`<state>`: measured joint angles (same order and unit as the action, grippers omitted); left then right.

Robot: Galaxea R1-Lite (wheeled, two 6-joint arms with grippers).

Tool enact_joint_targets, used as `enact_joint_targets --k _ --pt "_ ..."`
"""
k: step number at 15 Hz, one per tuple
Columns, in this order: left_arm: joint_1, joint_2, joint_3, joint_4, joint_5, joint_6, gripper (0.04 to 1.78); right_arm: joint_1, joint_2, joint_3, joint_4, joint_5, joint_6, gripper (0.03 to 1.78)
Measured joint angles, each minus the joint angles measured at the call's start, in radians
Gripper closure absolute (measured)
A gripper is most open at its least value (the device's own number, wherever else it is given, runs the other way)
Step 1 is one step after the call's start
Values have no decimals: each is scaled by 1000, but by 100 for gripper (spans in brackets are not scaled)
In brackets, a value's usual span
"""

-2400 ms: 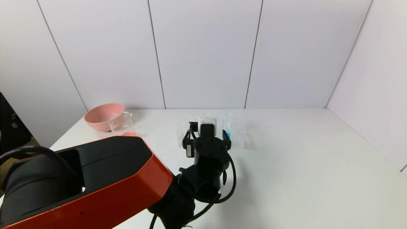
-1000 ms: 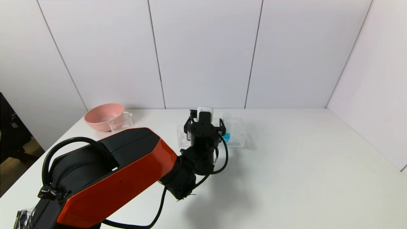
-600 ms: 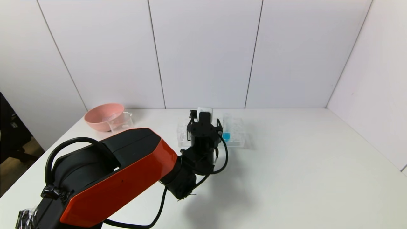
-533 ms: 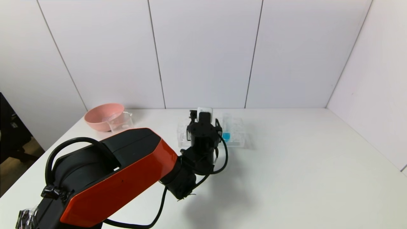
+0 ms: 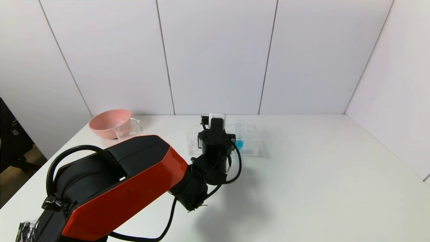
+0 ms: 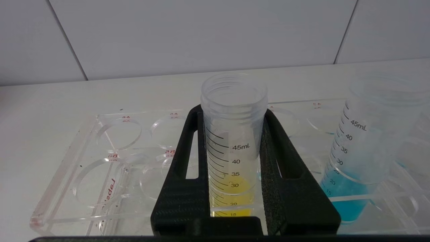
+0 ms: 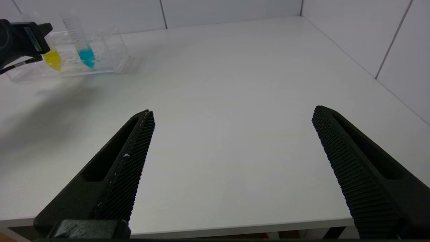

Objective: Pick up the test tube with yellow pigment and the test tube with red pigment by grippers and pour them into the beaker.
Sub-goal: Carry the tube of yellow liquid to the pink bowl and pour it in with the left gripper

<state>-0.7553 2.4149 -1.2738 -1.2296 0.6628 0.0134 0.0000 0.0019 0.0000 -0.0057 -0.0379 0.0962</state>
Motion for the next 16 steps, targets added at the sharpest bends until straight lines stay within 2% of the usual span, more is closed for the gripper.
enact_joint_targets --k 4,11,16 --pt "-2 -10 -1 0 0 9 138 0 0 0 0 0 0 10" --pt "-5 -102 -77 53 -13 145 138 0 0 0 0 0 0 10" --pt "-11 -147 -66 46 -12 147 138 0 0 0 0 0 0 10"
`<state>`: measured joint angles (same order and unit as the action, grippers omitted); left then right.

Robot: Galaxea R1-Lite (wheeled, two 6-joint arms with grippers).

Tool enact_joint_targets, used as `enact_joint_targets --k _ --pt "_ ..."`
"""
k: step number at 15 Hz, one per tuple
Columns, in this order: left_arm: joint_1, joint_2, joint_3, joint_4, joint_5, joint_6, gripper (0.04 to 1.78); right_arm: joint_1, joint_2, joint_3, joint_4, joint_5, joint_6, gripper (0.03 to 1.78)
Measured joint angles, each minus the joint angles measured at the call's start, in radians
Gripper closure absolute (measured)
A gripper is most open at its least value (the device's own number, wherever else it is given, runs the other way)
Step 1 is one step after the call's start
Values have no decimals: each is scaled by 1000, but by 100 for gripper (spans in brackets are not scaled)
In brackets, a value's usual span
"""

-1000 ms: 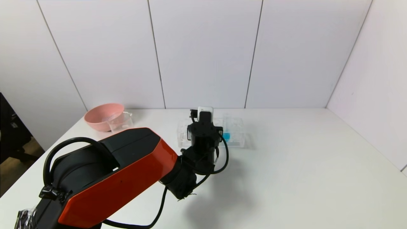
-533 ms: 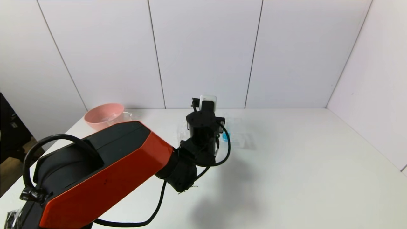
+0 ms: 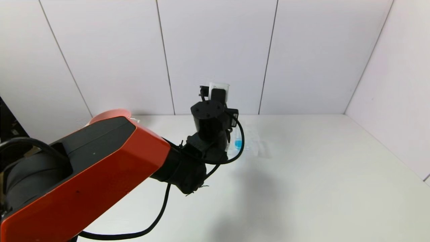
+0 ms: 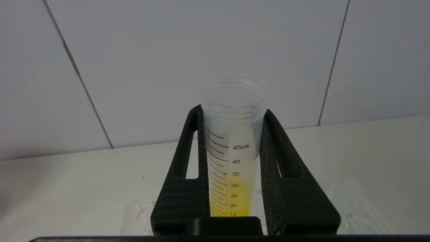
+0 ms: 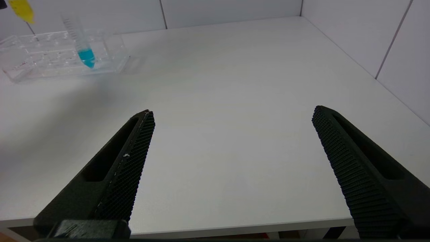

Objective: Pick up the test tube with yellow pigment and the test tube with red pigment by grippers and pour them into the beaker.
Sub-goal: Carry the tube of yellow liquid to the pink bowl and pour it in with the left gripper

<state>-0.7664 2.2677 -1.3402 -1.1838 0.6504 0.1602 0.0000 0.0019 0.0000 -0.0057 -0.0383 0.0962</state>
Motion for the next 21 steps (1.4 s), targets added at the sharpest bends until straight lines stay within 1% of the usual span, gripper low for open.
enact_joint_targets --k 2,4,5,6,8,10,13,16,19,21 --pt "-1 -38 43 10 -12 -4 138 0 0 0 0 0 0 10" --pt "8 -121 130 44 -82 -28 138 0 0 0 0 0 0 10" --pt "20 -170 174 71 -130 -44 138 0 0 0 0 0 0 10" --pt "40 -236 230 116 -199 -67 138 0 0 0 0 0 0 10" --pt "112 -375 329 227 -360 -105 138 0 0 0 0 0 0 10" --pt "261 -515 428 350 -569 -125 138 0 0 0 0 0 0 10" --pt "505 -674 546 464 -880 -127 138 0 0 0 0 0 0 10" --pt "753 -779 597 560 -1154 -110 138 0 0 0 0 0 0 10" --pt "973 -822 614 646 -1383 -28 138 0 0 0 0 0 0 10" --pt "1079 -810 614 702 -1485 80 138 0 0 0 0 0 0 10"
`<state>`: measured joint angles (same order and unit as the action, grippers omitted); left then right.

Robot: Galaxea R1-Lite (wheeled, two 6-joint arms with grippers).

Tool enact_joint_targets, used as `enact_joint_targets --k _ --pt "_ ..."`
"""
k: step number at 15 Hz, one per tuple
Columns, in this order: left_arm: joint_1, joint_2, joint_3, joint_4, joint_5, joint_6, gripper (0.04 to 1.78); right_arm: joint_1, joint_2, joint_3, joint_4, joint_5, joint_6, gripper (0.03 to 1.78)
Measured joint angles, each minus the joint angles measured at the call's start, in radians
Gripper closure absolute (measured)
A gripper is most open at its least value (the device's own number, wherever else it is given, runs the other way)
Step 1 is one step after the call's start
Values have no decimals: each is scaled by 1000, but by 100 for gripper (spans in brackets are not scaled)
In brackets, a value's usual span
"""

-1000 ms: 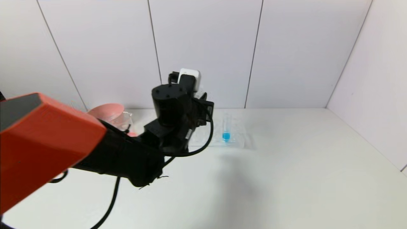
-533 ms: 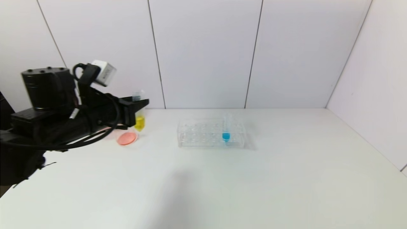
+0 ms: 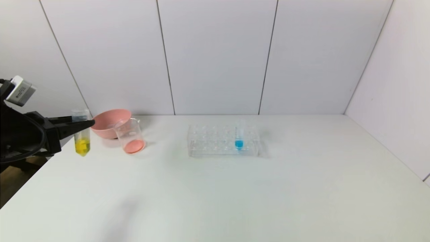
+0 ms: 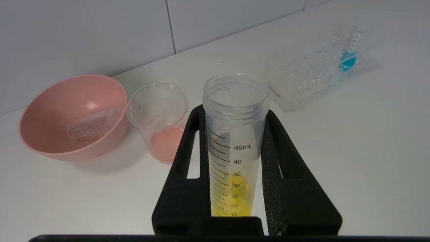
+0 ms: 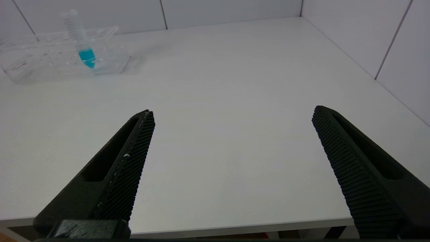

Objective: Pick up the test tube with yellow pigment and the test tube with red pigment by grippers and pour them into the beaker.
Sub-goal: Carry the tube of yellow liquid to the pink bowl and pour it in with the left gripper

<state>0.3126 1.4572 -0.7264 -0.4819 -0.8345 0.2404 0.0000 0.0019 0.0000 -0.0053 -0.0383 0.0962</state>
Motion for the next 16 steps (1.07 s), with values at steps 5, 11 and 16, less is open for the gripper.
enact_joint_targets --k 5,11,16 --pt "98 114 -103 179 -29 284 138 0 0 0 0 0 0 10" --pt "72 281 -373 377 90 463 138 0 0 0 0 0 0 10" --pt "3 420 -646 600 207 561 138 0 0 0 0 0 0 10"
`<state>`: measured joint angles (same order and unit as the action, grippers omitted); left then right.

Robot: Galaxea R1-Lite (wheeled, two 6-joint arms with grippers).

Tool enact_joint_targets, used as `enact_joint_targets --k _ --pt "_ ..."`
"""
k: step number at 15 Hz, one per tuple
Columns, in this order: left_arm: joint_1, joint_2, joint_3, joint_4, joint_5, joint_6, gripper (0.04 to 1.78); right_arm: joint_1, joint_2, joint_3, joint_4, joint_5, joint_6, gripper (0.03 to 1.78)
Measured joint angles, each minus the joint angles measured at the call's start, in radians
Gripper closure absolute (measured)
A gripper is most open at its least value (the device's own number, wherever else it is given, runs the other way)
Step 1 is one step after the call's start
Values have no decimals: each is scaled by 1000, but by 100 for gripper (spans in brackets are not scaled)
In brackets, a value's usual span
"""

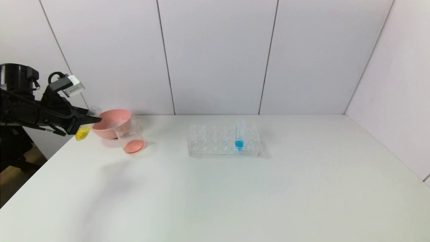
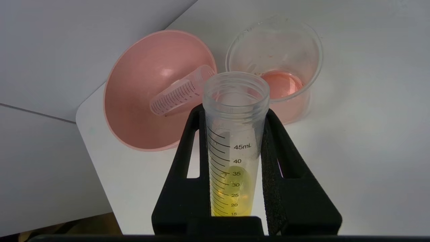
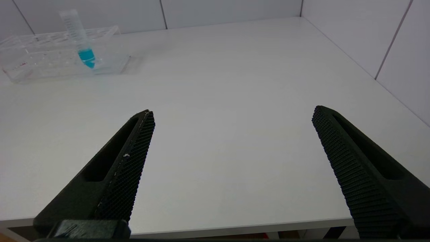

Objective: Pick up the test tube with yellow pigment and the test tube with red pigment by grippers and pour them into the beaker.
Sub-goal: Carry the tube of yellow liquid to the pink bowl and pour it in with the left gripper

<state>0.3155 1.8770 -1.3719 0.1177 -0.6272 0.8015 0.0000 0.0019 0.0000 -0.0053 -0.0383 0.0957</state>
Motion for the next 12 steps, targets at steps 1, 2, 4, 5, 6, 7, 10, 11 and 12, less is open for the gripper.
enact_joint_targets --k 1,2,4,5,6,7,10,11,12 --pt "-11 17 -40 41 16 13 138 0 0 0 0 0 0 10" --pt "-24 33 -80 90 37 27 138 0 0 0 0 0 0 10" --pt "-50 54 -143 156 68 44 138 0 0 0 0 0 0 10" --pt "-60 62 -174 181 84 51 138 0 0 0 0 0 0 10" --pt "-70 69 -206 212 99 59 138 0 0 0 0 0 0 10" --pt "-79 74 -235 246 113 65 138 0 0 0 0 0 0 10" --pt "-102 82 -348 390 167 97 138 0 0 0 0 0 0 10" --pt "-110 83 -389 452 192 110 138 0 0 0 0 0 0 10" --pt "-119 86 -430 514 219 120 138 0 0 0 0 0 0 10"
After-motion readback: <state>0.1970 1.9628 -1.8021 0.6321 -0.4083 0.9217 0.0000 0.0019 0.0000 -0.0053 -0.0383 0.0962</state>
